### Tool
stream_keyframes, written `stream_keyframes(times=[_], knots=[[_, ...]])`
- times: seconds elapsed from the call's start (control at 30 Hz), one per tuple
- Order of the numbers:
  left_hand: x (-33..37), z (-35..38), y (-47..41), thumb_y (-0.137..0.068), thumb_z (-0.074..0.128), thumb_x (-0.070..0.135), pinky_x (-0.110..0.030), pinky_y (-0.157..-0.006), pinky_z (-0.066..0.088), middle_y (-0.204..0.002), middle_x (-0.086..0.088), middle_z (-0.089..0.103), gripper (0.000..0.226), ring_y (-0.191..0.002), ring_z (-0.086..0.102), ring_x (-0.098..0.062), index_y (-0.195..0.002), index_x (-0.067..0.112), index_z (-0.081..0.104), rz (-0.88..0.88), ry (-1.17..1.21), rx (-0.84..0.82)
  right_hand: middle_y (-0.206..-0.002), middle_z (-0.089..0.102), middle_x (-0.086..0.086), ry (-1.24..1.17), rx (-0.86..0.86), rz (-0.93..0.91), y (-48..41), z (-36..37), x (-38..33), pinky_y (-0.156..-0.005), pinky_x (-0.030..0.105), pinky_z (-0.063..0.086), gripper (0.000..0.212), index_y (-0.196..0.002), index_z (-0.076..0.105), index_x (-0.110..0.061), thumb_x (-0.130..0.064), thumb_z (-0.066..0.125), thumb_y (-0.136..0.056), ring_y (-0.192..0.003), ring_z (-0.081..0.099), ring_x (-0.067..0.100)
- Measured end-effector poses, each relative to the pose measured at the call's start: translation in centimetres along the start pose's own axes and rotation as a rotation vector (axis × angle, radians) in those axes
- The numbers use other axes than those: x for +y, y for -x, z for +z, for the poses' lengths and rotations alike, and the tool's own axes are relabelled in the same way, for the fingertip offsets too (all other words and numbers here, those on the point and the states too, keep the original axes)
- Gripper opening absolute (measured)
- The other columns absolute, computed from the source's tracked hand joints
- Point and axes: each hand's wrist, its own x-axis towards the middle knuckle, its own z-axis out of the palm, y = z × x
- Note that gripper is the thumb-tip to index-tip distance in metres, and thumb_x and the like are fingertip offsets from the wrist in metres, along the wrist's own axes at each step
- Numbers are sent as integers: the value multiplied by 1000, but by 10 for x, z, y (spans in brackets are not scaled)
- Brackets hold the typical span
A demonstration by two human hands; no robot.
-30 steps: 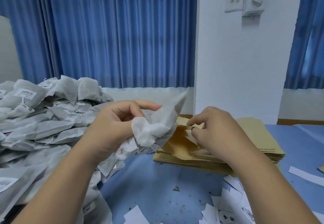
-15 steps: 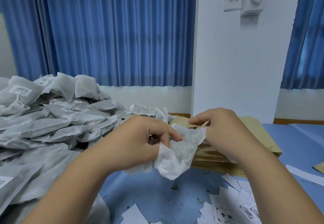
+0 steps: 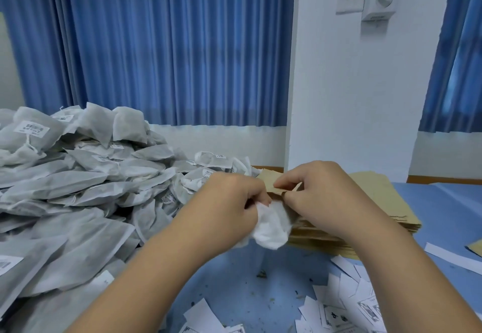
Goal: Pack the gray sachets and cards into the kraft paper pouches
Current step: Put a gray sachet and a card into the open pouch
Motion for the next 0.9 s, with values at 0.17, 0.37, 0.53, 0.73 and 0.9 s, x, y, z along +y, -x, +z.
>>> stream_keyframes(times=[0.17, 0.37, 0.53, 0.73, 0.9], knots=[[9, 15, 3, -81, 52, 9, -35, -77, 48, -91, 5, 68, 21, -89, 60, -18, -86, 21, 69, 83, -152, -50, -76, 61, -32, 1, -16, -49, 3, -1, -7, -64, 30, 56, 48, -78, 56, -61, -14, 57, -70, -70, 59, 1], [11, 27, 7, -73, 50, 5, -41, -46, 49, -70, -7, 60, 12, -58, 59, -33, -70, 6, 61, 191, -244, 234, -68, 66, -18, -25, -58, -44, 4, -3, -7, -61, 32, 56, 28, -79, 71, -43, -19, 58, -73, -64, 62, 7], [11, 21, 7, -76, 41, 11, -35, -39, 44, -73, -6, 61, 27, -52, 54, -26, -73, 6, 67, 241, -179, 451, -64, 65, -10, -1, -57, -47, 4, -5, -6, -54, 29, 49, 25, -75, 73, -36, -16, 57, -76, -60, 58, 12], [6, 7, 5, -77, 43, -3, -38, -40, 44, -75, -9, 64, 26, -51, 55, -28, -71, 1, 68, 399, -204, 533, -81, 68, 8, 134, -108, -72, 2, 0, -9, -62, 37, 53, 21, -87, 73, -20, -10, 58, -78, -77, 62, 28], [9, 16, 8, -78, 48, -7, -35, -39, 42, -77, -10, 66, 22, -51, 54, -30, -72, 0, 69, 516, -227, 511, -63, 64, -6, 89, -105, -61, 5, -6, -12, -45, 20, 39, 28, -73, 73, -34, -13, 55, -75, -55, 53, 11]])
